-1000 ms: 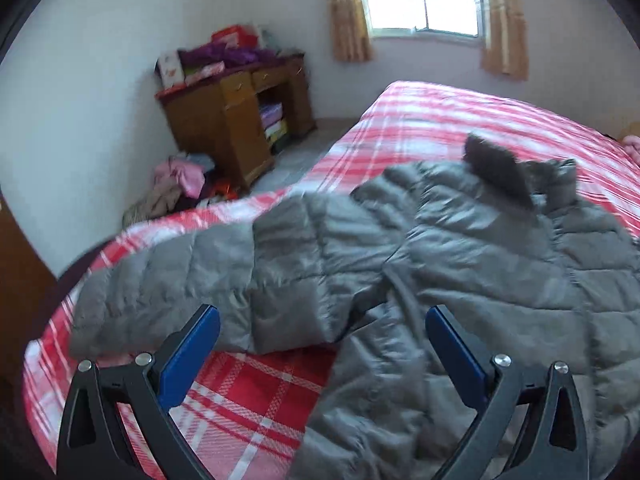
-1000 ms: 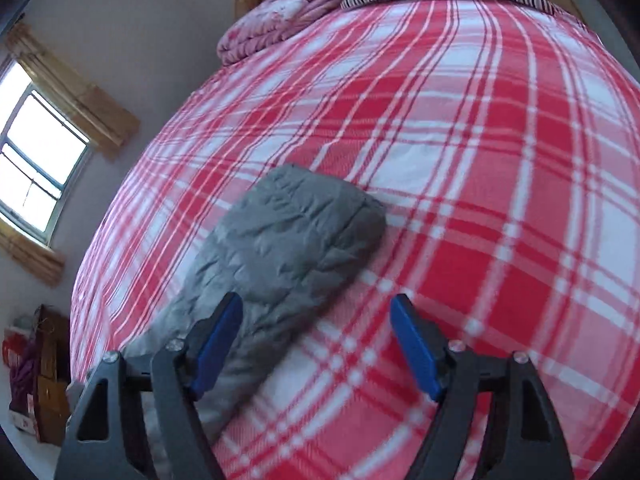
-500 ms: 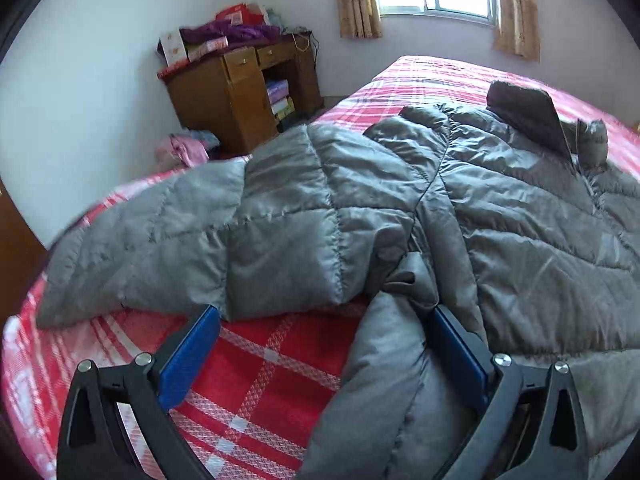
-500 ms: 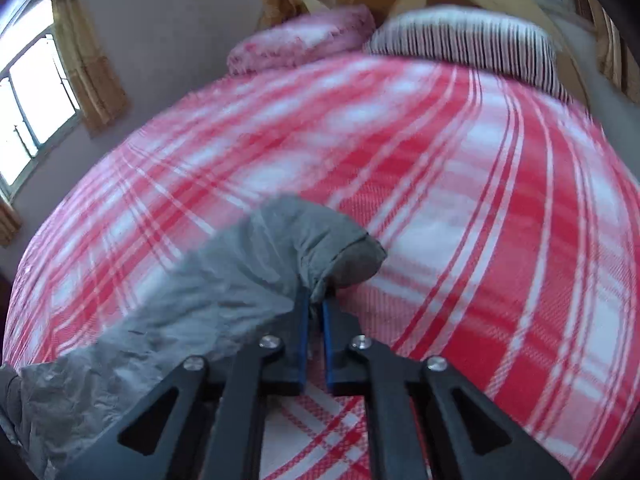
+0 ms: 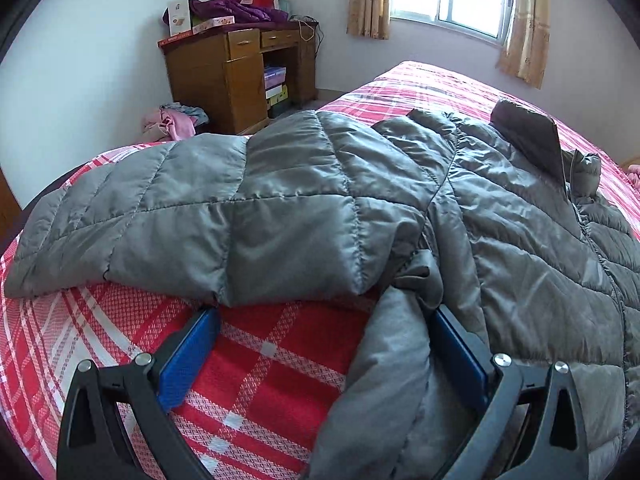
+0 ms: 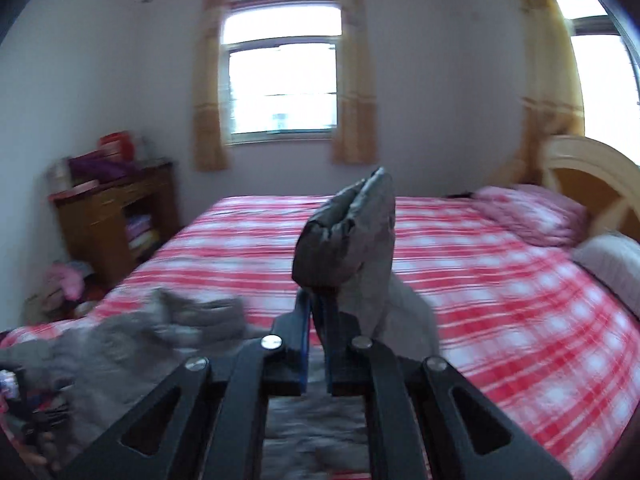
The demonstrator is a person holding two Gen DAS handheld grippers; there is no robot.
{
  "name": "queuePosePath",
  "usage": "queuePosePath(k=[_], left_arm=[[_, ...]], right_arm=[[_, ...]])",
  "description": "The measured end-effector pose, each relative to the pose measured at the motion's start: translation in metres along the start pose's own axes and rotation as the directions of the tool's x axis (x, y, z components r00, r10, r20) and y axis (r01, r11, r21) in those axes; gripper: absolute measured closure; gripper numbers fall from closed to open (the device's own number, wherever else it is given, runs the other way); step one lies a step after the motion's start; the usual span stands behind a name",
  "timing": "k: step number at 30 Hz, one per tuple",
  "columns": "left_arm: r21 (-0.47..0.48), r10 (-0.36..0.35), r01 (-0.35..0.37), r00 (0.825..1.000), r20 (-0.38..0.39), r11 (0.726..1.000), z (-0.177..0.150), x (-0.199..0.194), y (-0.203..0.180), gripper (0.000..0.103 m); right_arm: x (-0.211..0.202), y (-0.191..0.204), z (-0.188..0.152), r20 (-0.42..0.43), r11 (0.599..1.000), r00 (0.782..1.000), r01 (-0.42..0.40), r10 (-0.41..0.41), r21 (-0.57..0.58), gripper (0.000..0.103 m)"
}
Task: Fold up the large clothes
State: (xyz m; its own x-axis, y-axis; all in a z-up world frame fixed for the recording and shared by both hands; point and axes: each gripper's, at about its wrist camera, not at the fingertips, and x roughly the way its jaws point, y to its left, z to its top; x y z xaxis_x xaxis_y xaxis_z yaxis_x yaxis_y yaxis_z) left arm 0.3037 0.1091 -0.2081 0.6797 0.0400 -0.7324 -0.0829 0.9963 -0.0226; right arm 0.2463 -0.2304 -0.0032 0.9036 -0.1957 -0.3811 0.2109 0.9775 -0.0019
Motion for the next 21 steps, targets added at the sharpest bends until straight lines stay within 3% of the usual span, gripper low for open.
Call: queuePosePath(k=[4, 7, 10, 11, 13, 14, 15, 16, 17, 18, 19, 21], left_arm=[[0.001, -0.005, 0.005, 1.000, 0.007, 1.000, -0.001, -0.002, 0.004, 0.001], [0.002, -0.010, 0.010, 1.000, 0.010, 1.000, -0.001, -0.002, 0.005, 0.001], [0.004, -0.014, 0.014, 1.000, 0.013, 1.000, -0.001, -0.002, 0.006, 0.001], [0.004, -0.016, 0.016, 1.000, 0.014, 1.000, -0.001, -0.002, 0.006, 0.001], [0.004, -0.020, 0.020, 1.000, 0.017, 1.000, -0.002, -0.003, 0.007, 0.001], [0.005, -0.020, 0.020, 1.000, 0.018, 1.000, -0.002, -0.003, 0.006, 0.001], [0.005, -0.021, 0.021, 1.000, 0.019, 1.000, -0.002, -0.003, 0.006, 0.001], [0.005, -0.022, 0.022, 1.000, 0.019, 1.000, -0.002, -0.003, 0.007, 0.001], [0.005, -0.023, 0.023, 1.000, 0.020, 1.000, -0.002, -0.003, 0.007, 0.001], [0.004, -0.025, 0.025, 0.999, 0.021, 1.000, -0.002, -0.003, 0.007, 0.001], [0.005, -0.026, 0.026, 0.999, 0.021, 1.000, -0.002, -0.003, 0.007, 0.001], [0.005, -0.027, 0.027, 0.999, 0.021, 1.000, -0.002, -0.003, 0.007, 0.001]], right_arm=[[0.013, 0.088, -0.023, -0.052, 0.981, 0.981, -0.190, 0.187, -0.047, 0.096], [0.038, 0.145, -0.050, -0.114, 0.946, 0.942, -0.321, 0.315, -0.036, 0.096], [0.060, 0.190, -0.075, -0.164, 0.925, 0.916, -0.378, 0.367, -0.040, 0.096], [0.068, 0.198, -0.082, -0.183, 0.915, 0.903, -0.402, 0.389, -0.035, 0.096], [0.084, 0.214, -0.096, -0.218, 0.871, 0.850, -0.492, 0.480, 0.000, 0.094], [0.090, 0.219, -0.105, -0.245, 0.834, 0.805, -0.550, 0.541, 0.034, 0.083], [0.090, 0.219, -0.105, -0.245, 0.834, 0.805, -0.550, 0.541, 0.034, 0.069], [0.098, 0.224, -0.109, -0.301, 0.821, 0.774, -0.567, 0.557, 0.061, 0.035], [0.099, 0.227, -0.111, -0.321, 0.809, 0.751, -0.580, 0.577, 0.098, 0.024], [0.094, 0.221, -0.109, -0.293, 0.778, 0.724, -0.611, 0.624, 0.146, 0.024], [0.087, 0.213, -0.106, -0.249, 0.753, 0.712, -0.635, 0.656, 0.171, 0.024], [0.076, 0.191, -0.100, -0.207, 0.772, 0.744, -0.612, 0.635, 0.169, 0.024]])
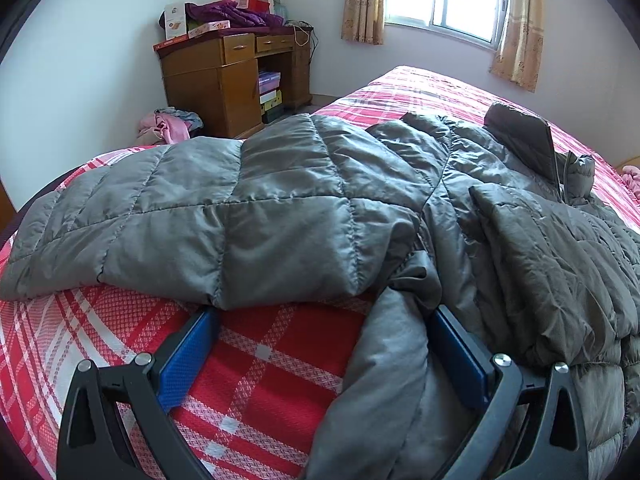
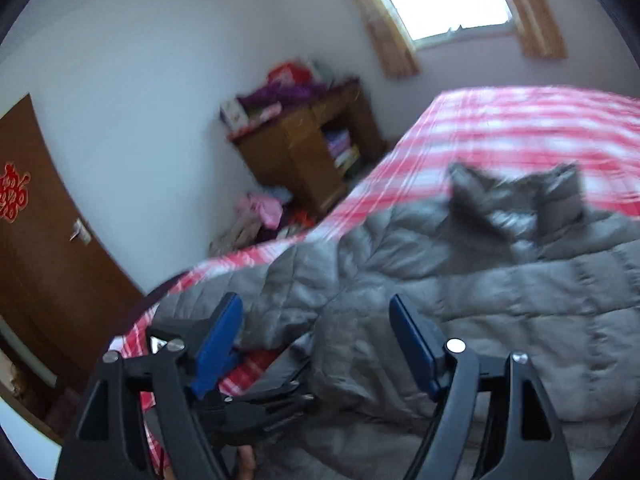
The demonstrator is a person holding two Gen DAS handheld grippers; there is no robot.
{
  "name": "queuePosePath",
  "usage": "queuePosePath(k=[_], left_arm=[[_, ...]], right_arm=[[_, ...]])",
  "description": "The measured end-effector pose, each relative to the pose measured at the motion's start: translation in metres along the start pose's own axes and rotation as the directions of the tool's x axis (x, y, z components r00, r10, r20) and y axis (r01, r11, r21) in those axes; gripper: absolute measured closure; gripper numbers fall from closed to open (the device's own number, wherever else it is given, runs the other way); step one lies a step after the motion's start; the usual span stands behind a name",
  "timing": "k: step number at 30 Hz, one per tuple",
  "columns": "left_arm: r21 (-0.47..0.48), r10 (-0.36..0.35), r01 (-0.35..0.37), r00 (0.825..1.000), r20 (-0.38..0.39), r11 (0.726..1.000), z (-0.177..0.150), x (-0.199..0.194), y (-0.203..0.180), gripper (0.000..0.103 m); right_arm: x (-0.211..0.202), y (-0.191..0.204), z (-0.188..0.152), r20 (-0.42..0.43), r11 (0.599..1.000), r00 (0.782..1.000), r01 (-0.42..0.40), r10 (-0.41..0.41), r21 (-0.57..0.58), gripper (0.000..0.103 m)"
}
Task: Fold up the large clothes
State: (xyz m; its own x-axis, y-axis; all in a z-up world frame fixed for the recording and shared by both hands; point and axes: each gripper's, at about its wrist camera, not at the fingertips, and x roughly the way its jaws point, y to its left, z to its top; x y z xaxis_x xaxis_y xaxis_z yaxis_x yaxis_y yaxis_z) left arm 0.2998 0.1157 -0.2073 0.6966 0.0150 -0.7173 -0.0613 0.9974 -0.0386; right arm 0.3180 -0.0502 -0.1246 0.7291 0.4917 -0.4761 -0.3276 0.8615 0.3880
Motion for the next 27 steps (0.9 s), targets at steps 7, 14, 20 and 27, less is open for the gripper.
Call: queuePosePath(k=[7, 14, 20, 27], left_arm=[[0.001, 0.003, -0.003, 1.000, -0.004, 1.000, 0.000, 0.000, -0.001, 0.001], [0.090, 0.077, -0.072, 0.996, -0.053, 0.993, 0.017, -0.010, -0.016, 0.001], [0.107, 0.036, -0.050, 0.991, 0.132, 0.993, 0.056, -0.076, -0.045, 0.001], [0.100, 0.094, -0.100, 0.993, 0.065, 0.990, 0.063, -0.037, -0.085, 0.001]], right_arm=[[-0.039, -0.089, -0.028, -0.129, 0.949, 0.943, 0.314, -0.308, 0.030, 0.068], [0.020, -0.112, -0.061, -0.281, 0.935, 0.946, 0.238, -0.161, 0.265, 0.068], [0.032, -0.099, -0.049, -0.294, 0.924, 0.946, 0.228, -0.136, 0.307, 0.066], [-0.040, -0.096, 0.011, -0.091, 0.927, 0.930, 0.364, -0.356, 0.086, 0.062]])
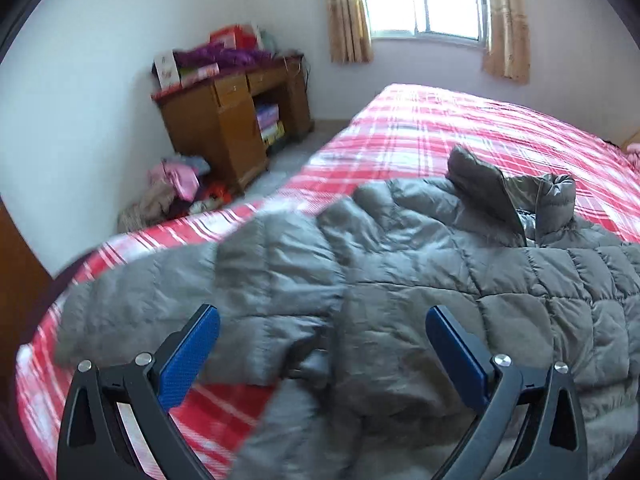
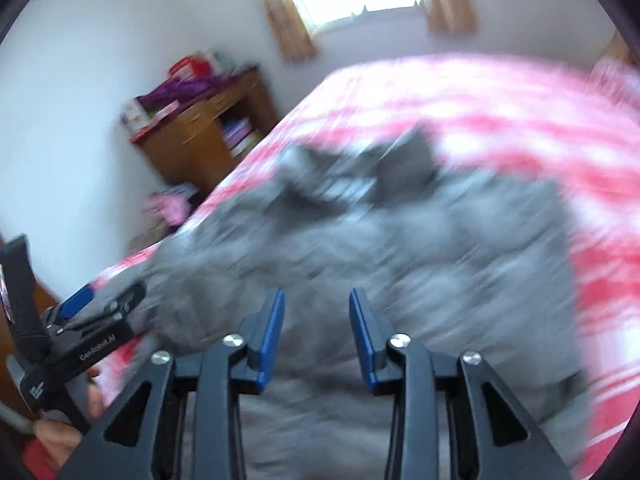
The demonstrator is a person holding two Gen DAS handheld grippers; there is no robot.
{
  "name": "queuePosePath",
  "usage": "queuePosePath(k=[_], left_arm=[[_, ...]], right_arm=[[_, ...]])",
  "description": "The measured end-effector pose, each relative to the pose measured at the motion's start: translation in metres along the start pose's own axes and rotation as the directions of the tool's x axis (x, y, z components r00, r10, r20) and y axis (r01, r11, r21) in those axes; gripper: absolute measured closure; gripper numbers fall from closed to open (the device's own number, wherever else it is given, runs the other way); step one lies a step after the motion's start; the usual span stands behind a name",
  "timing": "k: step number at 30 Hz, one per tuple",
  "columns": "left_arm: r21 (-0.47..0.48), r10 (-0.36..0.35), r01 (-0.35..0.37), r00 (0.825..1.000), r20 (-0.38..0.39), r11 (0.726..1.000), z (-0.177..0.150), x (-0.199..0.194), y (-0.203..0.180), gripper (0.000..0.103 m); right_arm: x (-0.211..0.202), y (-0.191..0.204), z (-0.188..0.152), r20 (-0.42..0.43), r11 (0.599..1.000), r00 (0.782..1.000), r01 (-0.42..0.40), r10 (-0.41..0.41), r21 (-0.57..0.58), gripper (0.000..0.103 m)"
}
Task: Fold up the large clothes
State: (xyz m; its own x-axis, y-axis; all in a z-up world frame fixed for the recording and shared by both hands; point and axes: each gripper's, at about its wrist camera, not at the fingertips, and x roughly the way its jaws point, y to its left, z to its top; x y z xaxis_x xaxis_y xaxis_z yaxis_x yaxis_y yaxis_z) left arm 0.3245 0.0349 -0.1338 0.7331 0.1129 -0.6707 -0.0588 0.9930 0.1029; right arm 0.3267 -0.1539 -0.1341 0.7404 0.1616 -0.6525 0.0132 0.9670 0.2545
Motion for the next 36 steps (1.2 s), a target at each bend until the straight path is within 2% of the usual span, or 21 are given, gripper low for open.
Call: queuePosePath(k=[3, 6, 10, 12, 16, 18, 21, 25, 28, 30, 31, 34, 36], left_arm=[[0.009, 0.065, -0.064, 0.997, -0.035, 0.998, -0.008, 0.024, -0.014, 0.001], [0.031, 0.092, -0.090, 0.994, -0.056, 0.995, -0.021, 0.043, -0.018, 0.001], [0.021, 0.075, -0.073, 0.993, -0.095, 0.997, -0.034, 0.062, -0.018, 0.001], [0.009, 0.065, -0.065, 0.993, -0.099, 0.998, -0.033, 0.064, -0.015, 0.001], [-0.010, 0.036, -0.038, 0.993, -0.115, 0.999, -0.032, 0.069, -0.010, 0.001], [-0.046, 0.000, -0.005, 0.994, -0.111, 0.999, -0.032, 0.063, 0.000, 0.001], [-0.140, -0.041, 0.031, 0.997, -0.069, 0.990, -0.029, 0.035, 0.030, 0.001], [-0.293, 0.019, -0.010, 0.999, 0.030, 0.956, -0.021, -0.012, 0.105, 0.001], [-0.418, 0.161, -0.138, 0.987, 0.020, 0.898, -0.023, -0.030, 0.182, 0.001], [-0.498, 0.252, -0.239, 0.967, -0.041, 0.834, -0.031, -0.029, 0.234, 0.001], [-0.545, 0.293, -0.302, 0.950, -0.106, 0.782, -0.037, -0.024, 0.264, 0.001], [-0.627, 0.316, -0.394, 0.918, -0.238, 0.672, -0.058, -0.007, 0.319, 0.001], [-0.639, 0.324, -0.468, 0.884, -0.338, 0.611, -0.070, 0.012, 0.346, 0.001]], right_arm=[[0.010, -0.034, 0.004, -0.018, 0.985, 0.985, 0.172, -0.172, -0.019, 0.062], [0.028, -0.059, -0.011, -0.066, 0.963, 0.961, 0.266, -0.268, -0.041, 0.062], [0.053, -0.086, -0.037, -0.126, 0.971, 0.965, 0.236, -0.231, 0.030, 0.062], [0.057, -0.086, -0.042, -0.083, 0.975, 0.973, 0.219, -0.215, 0.036, 0.061], [0.056, -0.082, -0.041, -0.077, 0.975, 0.973, 0.220, -0.218, 0.015, 0.050], [0.053, -0.083, -0.042, -0.079, 0.972, 0.968, 0.237, -0.237, -0.005, 0.050], [0.054, -0.075, -0.041, -0.077, 0.967, 0.964, 0.252, -0.253, -0.021, 0.050], [0.050, -0.081, -0.044, -0.072, 0.973, 0.971, 0.230, -0.230, -0.009, 0.042], [0.051, -0.079, -0.045, -0.074, 0.971, 0.968, 0.237, -0.238, -0.025, 0.038], [0.052, -0.078, -0.045, -0.075, 0.970, 0.967, 0.241, -0.243, -0.034, 0.037], [0.053, -0.078, -0.045, -0.075, 0.970, 0.967, 0.240, -0.242, -0.034, 0.037], [0.053, -0.078, -0.046, -0.073, 0.970, 0.968, 0.239, -0.241, -0.031, 0.037], [0.053, -0.078, -0.046, -0.074, 0.969, 0.966, 0.244, -0.246, -0.036, 0.037]])
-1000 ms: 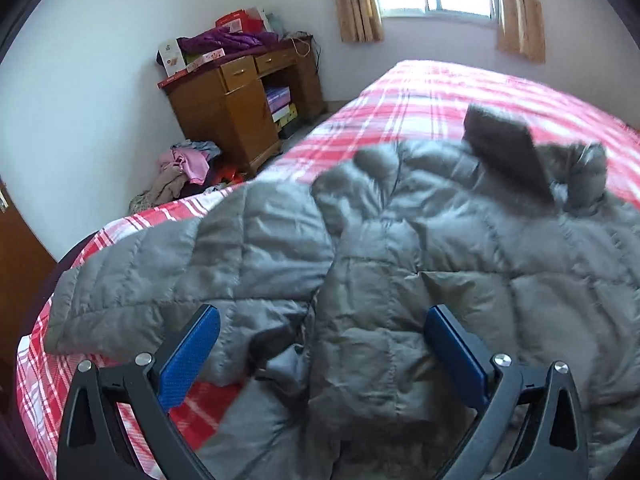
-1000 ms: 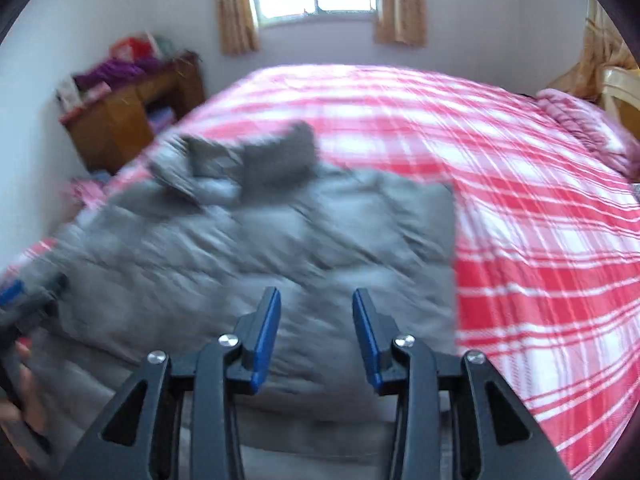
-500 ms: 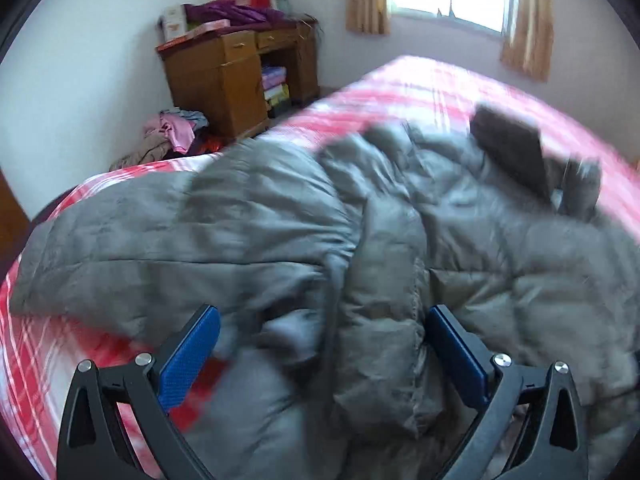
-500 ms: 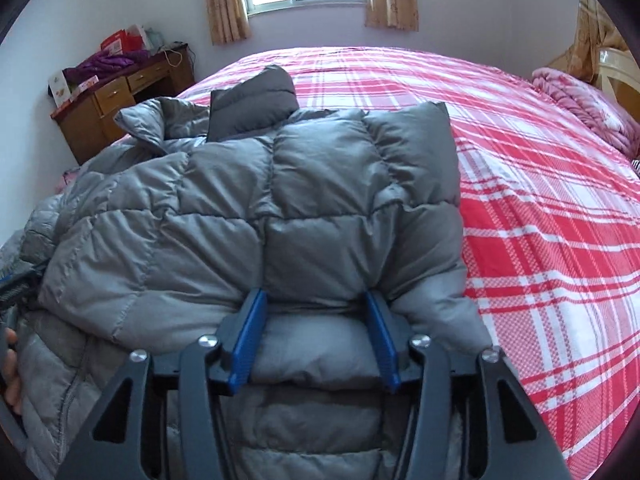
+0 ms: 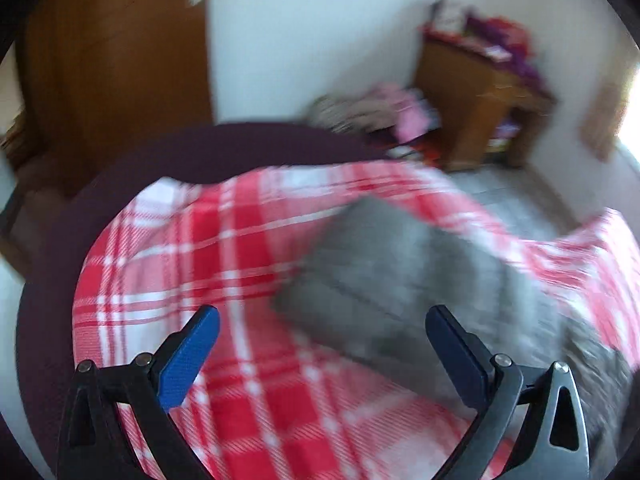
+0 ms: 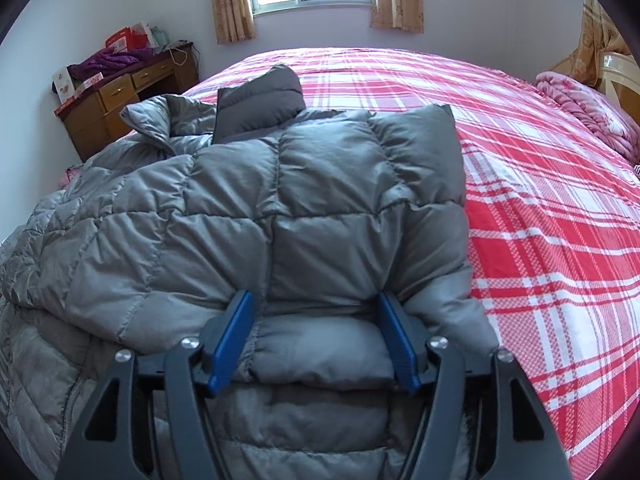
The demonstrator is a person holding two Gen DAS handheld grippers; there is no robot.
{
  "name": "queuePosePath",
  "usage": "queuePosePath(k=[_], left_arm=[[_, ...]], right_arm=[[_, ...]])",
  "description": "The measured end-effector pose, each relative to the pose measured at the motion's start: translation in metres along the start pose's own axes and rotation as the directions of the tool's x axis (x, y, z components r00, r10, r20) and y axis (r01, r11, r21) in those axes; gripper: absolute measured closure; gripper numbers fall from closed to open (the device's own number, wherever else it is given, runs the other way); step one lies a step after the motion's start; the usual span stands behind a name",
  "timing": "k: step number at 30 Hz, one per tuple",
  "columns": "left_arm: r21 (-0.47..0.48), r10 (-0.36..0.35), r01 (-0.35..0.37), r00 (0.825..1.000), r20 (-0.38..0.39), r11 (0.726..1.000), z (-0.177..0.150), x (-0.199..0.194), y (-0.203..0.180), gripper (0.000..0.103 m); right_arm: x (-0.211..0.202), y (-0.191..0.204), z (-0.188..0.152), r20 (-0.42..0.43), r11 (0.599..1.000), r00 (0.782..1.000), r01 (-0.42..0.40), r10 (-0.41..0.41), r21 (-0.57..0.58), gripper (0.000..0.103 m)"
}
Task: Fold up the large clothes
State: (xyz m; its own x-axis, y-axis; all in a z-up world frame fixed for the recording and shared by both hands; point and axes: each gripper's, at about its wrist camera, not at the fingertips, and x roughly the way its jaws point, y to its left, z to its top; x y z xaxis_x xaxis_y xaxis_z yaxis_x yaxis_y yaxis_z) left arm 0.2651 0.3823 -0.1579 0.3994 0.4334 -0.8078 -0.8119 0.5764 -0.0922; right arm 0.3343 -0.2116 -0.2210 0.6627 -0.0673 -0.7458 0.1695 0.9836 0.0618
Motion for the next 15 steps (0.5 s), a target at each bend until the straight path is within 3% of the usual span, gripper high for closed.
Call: queuePosePath(k=[4, 7, 12, 15], left_arm=[[-0.024, -0.010, 0.008, 0.995, -0.101, 1.000, -0.002, 0.038, 0.002, 0.001], [-0.032, -0.055, 0.052, 0.992, -0.111, 0.998, -0.008, 0.048, -0.002, 0.007], [0.032, -0.094, 0.096, 0.994, -0.062, 0.995, -0.011, 0.040, -0.015, 0.069], [0.076, -0.103, 0.106, 0.994, -0.041, 0.991, -0.009, 0.034, -0.028, 0.089]], right_arm=[[0.000, 0.000, -0.001, -0.001, 1.000, 1.000, 0.004, -0.004, -0.002, 0.037], [0.000, 0.001, 0.000, -0.001, 1.000, 1.000, 0.005, -0.005, -0.002, 0.037], [0.001, 0.000, -0.001, -0.001, 1.000, 1.000, 0.006, -0.006, -0.003, 0.036], [0.001, 0.000, -0.001, -0.001, 1.000, 1.000, 0.007, -0.007, -0.003, 0.036]])
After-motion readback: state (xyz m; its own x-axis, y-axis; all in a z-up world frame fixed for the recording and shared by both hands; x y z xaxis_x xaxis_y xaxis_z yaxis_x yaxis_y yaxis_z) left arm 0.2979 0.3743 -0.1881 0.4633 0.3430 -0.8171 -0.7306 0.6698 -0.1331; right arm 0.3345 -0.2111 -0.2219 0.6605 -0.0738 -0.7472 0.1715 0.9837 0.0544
